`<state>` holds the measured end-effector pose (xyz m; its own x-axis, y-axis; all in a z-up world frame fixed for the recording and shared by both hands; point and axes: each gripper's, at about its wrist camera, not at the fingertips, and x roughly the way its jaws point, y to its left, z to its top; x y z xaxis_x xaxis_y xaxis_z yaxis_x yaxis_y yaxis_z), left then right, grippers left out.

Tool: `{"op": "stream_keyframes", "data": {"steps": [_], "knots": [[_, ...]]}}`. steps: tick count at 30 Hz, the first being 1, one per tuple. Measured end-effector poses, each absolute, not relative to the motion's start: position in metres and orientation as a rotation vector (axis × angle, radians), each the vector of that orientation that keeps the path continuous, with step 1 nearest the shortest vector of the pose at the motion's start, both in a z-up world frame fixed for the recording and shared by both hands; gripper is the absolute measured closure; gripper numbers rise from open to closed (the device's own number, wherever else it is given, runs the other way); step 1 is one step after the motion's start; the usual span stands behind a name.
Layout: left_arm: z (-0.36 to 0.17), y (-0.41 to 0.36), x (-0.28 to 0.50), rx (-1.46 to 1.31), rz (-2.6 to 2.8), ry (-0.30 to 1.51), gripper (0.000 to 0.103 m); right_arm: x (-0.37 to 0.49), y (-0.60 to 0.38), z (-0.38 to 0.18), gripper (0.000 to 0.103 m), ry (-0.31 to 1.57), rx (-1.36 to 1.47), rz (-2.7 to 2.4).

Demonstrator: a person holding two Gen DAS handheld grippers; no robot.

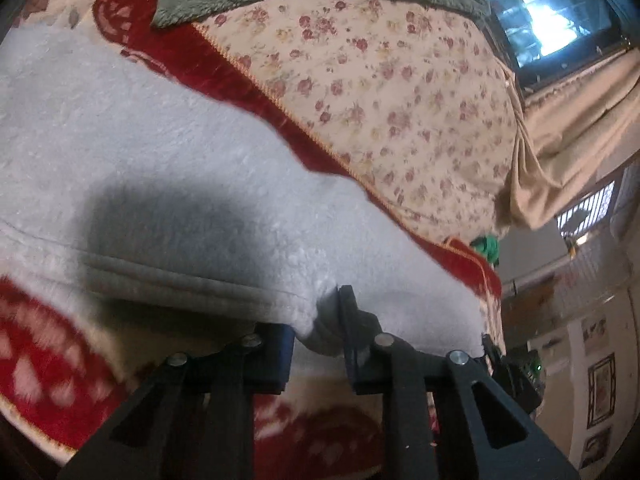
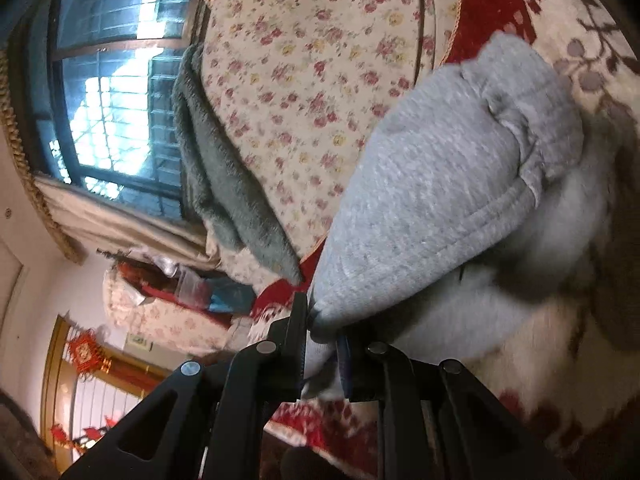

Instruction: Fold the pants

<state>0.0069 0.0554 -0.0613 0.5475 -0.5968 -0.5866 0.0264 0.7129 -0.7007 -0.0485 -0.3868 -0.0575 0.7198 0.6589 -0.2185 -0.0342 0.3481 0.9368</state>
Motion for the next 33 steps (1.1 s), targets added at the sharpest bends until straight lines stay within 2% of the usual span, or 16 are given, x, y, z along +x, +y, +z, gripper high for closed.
{"op": "stream_keyframes", "data": {"steps": [4,5,9,10,12,13,18,22,24,27,29,31,32,33], "knots": [[-0.087,0.052,-0.003,-0.640,-0.371,0.986,0.083,-0.058,-0.379,-0.079,0.089,0.758,1.102,0.411],[-0.097,0.049,0.000,-0.644,-0.365,0.999,0.082,-0.054,-0.381,-0.088,0.085,0.774,1.116,0.382],[-0.108,0.033,0.006,-0.549,-0.343,0.981,0.069,-0.039,-0.393,-0.119,0.084,0.882,1.187,0.257],[-0.101,0.030,0.003,-0.507,-0.346,0.966,0.063,-0.040,-0.392,-0.108,0.084,0.881,1.130,0.259],[-0.085,0.030,-0.008,-0.425,-0.342,0.919,0.020,-0.044,-0.387,-0.078,0.080,0.928,0.928,0.221],[-0.080,0.032,-0.012,-0.417,-0.341,0.907,0.016,-0.045,-0.385,-0.067,0.080,0.956,0.852,0.192],[-0.050,0.047,-0.025,-0.348,-0.294,0.871,0.015,-0.054,-0.362,0.009,0.080,0.896,0.460,0.116],[-0.022,0.059,-0.014,-0.250,-0.189,0.765,0.015,-0.017,-0.337,0.019,0.080,0.869,0.316,0.153],[-0.012,0.072,-0.008,-0.210,-0.123,0.728,0.015,0.004,-0.329,0.014,0.080,0.865,0.293,0.155],[-0.012,0.106,0.008,-0.221,-0.029,0.731,0.014,0.038,-0.333,-0.024,0.080,0.957,0.347,0.177],[-0.035,0.140,0.026,-0.259,0.072,0.831,0.010,0.045,-0.343,-0.065,0.081,1.053,0.394,0.130],[-0.073,0.170,0.044,-0.303,0.152,0.996,0.011,0.035,-0.362,-0.079,0.083,0.952,0.524,0.188],[-0.096,0.189,0.051,-0.387,0.130,1.067,0.012,0.034,-0.369,-0.082,0.085,0.964,0.583,0.199],[-0.094,0.194,0.049,-0.401,0.112,1.031,0.012,0.033,-0.375,-0.079,0.085,0.982,0.642,0.203]]}}
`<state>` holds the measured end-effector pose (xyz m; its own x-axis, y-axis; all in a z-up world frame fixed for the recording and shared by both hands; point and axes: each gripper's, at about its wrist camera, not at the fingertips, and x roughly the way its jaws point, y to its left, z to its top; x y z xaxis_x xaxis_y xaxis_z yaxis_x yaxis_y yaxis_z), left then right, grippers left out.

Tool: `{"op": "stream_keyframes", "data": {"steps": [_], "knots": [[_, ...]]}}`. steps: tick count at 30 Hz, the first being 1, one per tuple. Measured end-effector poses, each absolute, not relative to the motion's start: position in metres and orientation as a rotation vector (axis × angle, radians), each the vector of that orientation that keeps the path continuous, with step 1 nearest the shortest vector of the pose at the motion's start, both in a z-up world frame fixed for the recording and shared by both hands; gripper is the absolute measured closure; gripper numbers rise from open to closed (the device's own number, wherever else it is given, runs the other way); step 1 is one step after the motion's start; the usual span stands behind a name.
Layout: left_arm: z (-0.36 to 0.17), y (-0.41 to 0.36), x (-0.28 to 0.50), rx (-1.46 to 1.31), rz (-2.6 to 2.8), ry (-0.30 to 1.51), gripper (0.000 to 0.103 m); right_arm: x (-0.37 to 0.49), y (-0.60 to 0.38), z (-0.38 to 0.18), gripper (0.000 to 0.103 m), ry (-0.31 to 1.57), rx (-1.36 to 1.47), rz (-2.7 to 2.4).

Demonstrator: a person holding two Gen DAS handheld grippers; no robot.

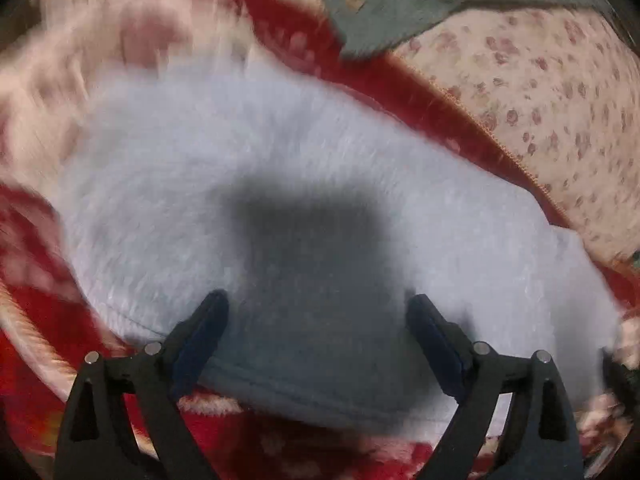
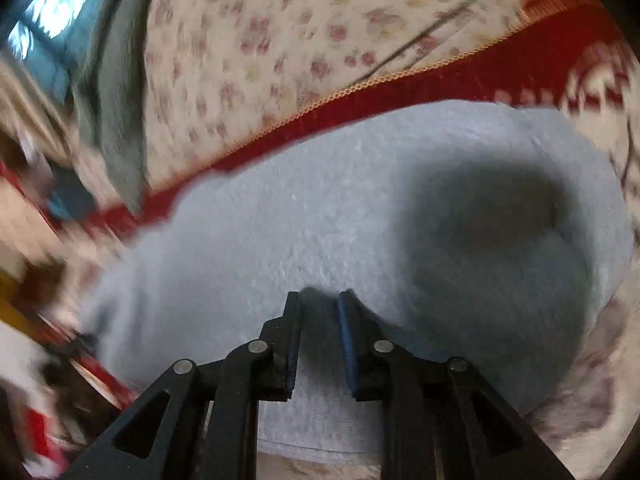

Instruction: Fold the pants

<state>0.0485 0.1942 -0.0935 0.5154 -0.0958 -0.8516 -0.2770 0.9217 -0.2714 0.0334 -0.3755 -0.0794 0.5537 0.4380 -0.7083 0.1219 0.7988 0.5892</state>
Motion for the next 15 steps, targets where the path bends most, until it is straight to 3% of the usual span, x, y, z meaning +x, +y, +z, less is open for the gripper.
{"op": "stream_keyframes", "data": {"steps": [5,8,12,15], "knots": [[-0.033,0.166,0.046,-0.280,0.035,0.862,0.011,0.054,-0.347,-0.029,0.079,0.978,0.476,0.244],[-0.009,0.132,0.075,-0.303,-0.163,0.861,0.000,0.091,-0.320,-0.016,0.077,0.999,0.448,0.362],[-0.017,0.078,0.141,-0.376,-0.402,0.968,0.000,0.138,-0.282,-0.032,0.061,1.024,0.357,0.398],[-0.028,0.040,0.184,-0.332,-0.446,1.027,0.000,0.145,-0.272,-0.070,0.061,1.122,0.390,0.440]]}}
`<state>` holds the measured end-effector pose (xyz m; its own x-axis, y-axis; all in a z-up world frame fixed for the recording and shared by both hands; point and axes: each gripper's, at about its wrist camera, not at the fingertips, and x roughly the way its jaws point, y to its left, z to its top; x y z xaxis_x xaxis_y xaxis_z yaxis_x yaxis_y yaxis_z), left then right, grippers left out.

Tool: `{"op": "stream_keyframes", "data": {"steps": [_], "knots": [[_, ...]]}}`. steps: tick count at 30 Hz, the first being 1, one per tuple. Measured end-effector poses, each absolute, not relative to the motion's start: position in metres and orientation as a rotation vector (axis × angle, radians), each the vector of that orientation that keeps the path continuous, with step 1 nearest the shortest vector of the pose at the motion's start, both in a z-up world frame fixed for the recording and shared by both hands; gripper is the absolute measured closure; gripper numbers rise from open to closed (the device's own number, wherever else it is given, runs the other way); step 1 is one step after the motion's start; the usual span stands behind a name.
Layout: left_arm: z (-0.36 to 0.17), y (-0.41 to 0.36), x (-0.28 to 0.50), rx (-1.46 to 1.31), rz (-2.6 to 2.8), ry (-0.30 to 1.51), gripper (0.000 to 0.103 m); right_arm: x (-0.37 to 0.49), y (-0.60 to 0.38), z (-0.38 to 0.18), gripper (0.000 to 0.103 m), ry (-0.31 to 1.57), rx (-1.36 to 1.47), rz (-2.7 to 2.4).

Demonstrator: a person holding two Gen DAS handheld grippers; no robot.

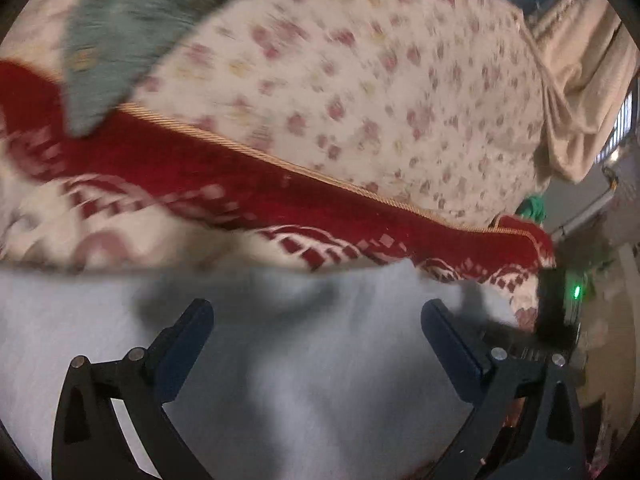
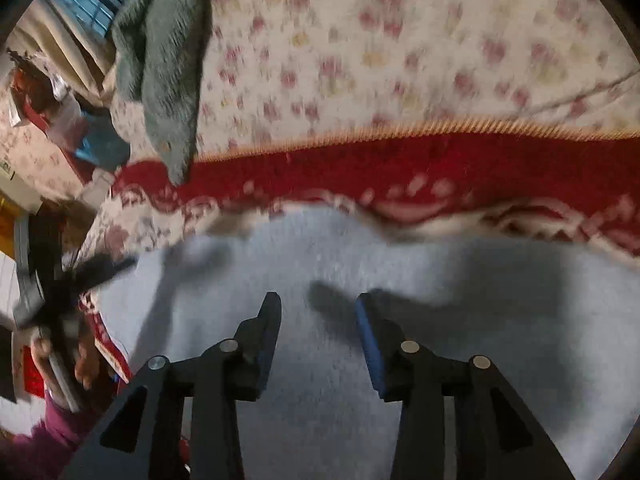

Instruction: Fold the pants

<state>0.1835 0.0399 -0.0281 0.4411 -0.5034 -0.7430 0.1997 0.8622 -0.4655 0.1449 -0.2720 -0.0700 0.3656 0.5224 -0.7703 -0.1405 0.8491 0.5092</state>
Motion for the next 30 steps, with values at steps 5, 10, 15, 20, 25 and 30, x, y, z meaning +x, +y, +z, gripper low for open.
{"op": "stream_keyframes", "data": {"steps": [5,10,15,20,25,30], "knots": [[-0.054,-0.021,0.241,-0.254,-0.528,1.154,0.000,0.110,-0.262,-0.087,0.060,1.055,0.282,0.483],[-0.066,-0.068,0.258,-0.169,-0.612,1.227,0.000,0.108,-0.258,-0.079,0.060,1.081,0.266,0.514],[-0.080,-0.093,0.266,-0.179,-0.700,1.334,0.000,0.112,-0.280,-0.058,0.058,1.013,0.401,0.593],[-0.083,-0.111,0.266,-0.190,-0.748,1.358,0.000,0.114,-0.287,-0.063,0.057,1.024,0.410,0.575],[-0.078,-0.148,0.254,-0.169,-0.901,1.394,0.003,0.109,-0.286,-0.077,0.057,1.076,0.405,0.583],[-0.096,-0.145,0.270,-0.267,-0.841,1.437,0.050,0.104,-0.284,-0.080,0.057,1.065,0.370,0.563]]}}
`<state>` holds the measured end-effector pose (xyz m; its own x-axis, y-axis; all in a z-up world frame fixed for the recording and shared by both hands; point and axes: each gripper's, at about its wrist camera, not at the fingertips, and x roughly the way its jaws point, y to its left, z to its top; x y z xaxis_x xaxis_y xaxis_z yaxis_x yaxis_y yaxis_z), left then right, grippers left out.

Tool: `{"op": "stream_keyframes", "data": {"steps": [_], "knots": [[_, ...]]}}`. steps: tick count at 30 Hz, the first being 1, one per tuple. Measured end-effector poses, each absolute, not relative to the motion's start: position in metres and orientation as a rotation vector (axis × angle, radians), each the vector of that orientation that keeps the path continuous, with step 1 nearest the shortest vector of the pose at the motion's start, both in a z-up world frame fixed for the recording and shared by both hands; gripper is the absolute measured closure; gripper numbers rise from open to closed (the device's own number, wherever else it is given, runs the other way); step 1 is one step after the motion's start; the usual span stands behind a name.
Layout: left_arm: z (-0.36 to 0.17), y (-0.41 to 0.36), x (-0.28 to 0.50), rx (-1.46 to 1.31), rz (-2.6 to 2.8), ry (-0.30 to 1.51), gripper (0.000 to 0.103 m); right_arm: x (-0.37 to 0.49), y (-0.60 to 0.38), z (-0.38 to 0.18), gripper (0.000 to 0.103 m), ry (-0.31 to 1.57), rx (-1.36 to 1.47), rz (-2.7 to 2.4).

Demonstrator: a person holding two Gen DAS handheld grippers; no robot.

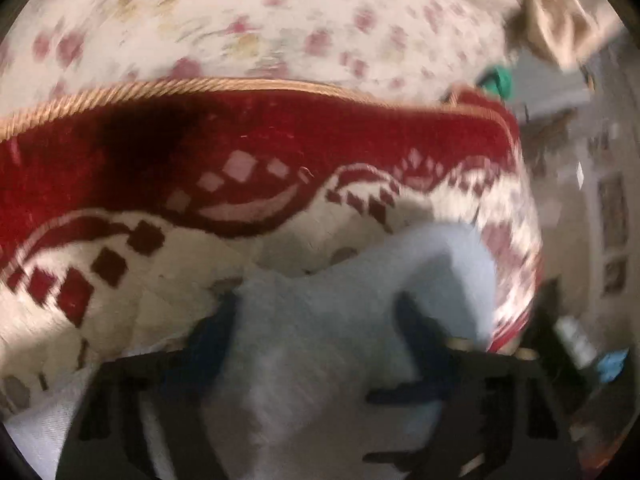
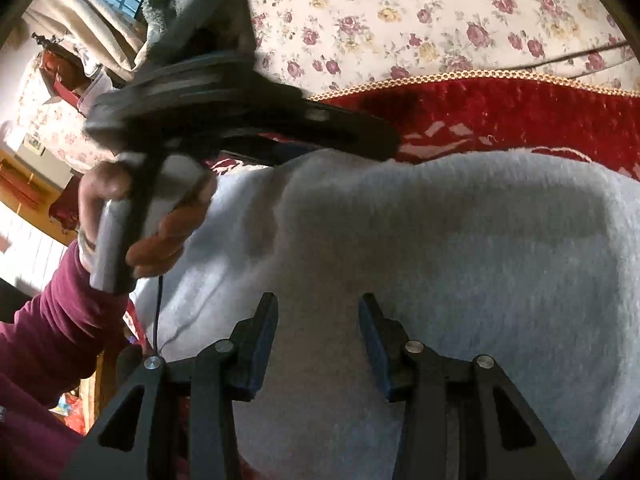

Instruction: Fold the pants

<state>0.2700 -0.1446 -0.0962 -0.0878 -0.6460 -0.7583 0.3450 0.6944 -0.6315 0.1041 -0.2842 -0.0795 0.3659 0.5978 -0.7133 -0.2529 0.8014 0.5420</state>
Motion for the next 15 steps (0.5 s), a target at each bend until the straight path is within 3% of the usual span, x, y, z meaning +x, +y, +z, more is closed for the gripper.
{"op": "stream_keyframes", "data": {"steps": [1,2,3,4,8,10,11,12,15], "knots": [[-0.096,-0.137,0.276,-0.336,-0.841,1.429,0.059,0.102,-0.285,-0.080,0.057,1.068,0.367,0.560],[-0.095,-0.130,0.282,-0.410,-0.856,1.414,0.090,0.099,-0.285,-0.079,0.057,1.068,0.363,0.560],[-0.093,-0.120,0.287,-0.519,-0.890,1.398,0.102,0.097,-0.285,-0.078,0.057,1.069,0.357,0.561],[-0.089,-0.115,0.290,-0.575,-0.904,1.371,0.102,0.094,-0.285,-0.078,0.057,1.068,0.356,0.561],[-0.065,-0.132,0.276,-0.320,-0.875,1.315,0.102,0.089,-0.288,-0.080,0.057,1.057,0.383,0.569],[-0.053,-0.137,0.266,-0.166,-0.826,1.276,0.086,0.089,-0.289,-0.080,0.057,1.053,0.393,0.579],[-0.051,-0.137,0.264,-0.128,-0.809,1.271,0.040,0.089,-0.290,-0.081,0.057,1.052,0.397,0.581],[-0.050,-0.133,0.264,-0.134,-0.797,1.273,0.002,0.091,-0.290,-0.082,0.057,1.052,0.405,0.580],[-0.049,-0.119,0.272,-0.214,-0.775,1.260,0.000,0.092,-0.291,-0.083,0.057,1.048,0.418,0.579]]}}
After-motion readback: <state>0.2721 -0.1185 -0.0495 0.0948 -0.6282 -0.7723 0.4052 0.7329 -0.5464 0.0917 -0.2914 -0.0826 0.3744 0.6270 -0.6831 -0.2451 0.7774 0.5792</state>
